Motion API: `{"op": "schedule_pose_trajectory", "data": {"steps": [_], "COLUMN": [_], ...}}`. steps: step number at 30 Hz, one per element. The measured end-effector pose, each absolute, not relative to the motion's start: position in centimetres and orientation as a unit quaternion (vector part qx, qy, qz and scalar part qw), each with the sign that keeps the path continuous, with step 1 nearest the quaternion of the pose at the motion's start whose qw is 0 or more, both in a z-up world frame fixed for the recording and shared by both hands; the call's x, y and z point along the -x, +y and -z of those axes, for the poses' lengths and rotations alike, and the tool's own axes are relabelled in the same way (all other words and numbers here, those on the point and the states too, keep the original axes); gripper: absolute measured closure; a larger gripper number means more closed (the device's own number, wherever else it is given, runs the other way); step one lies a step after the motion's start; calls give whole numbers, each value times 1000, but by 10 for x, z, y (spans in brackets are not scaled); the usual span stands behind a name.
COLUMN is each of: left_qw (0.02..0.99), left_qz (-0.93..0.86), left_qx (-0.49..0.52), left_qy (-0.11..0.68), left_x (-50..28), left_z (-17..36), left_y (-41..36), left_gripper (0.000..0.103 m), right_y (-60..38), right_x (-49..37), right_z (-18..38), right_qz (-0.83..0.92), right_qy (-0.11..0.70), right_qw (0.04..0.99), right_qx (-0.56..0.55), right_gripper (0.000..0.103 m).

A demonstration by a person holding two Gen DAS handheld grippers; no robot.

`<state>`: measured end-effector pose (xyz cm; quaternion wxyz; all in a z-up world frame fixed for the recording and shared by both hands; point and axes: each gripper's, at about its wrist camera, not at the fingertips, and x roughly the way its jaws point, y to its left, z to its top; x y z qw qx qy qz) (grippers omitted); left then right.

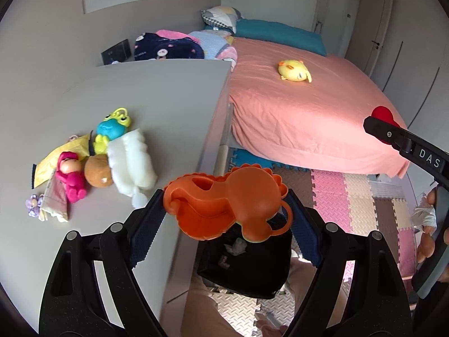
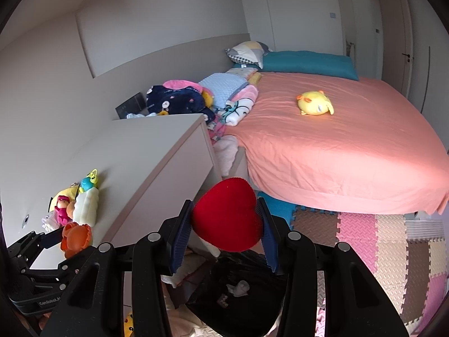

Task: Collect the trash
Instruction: 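Carry the red heart and orange toy with both tools down to the bin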

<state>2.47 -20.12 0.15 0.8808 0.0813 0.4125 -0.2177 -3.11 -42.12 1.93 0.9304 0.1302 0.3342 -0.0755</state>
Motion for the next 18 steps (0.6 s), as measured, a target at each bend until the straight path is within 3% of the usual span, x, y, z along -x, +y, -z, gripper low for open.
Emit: {"op": "schedule_pose_trajectory", "data": {"steps": [18], "left_qw": [854], "left_qz": [275], "left_qx": [-124], "left_qy": [423], "left_x": [-14], "left_z": [17], "left_y": [-255], "left_gripper": [22], "right_y": [-453], "right_x": [50], "right_z": [0], "right_qz": [118], "right_qy": [353], "right_qw": [917], "right_qx": [-144], "right_gripper": [56]}}
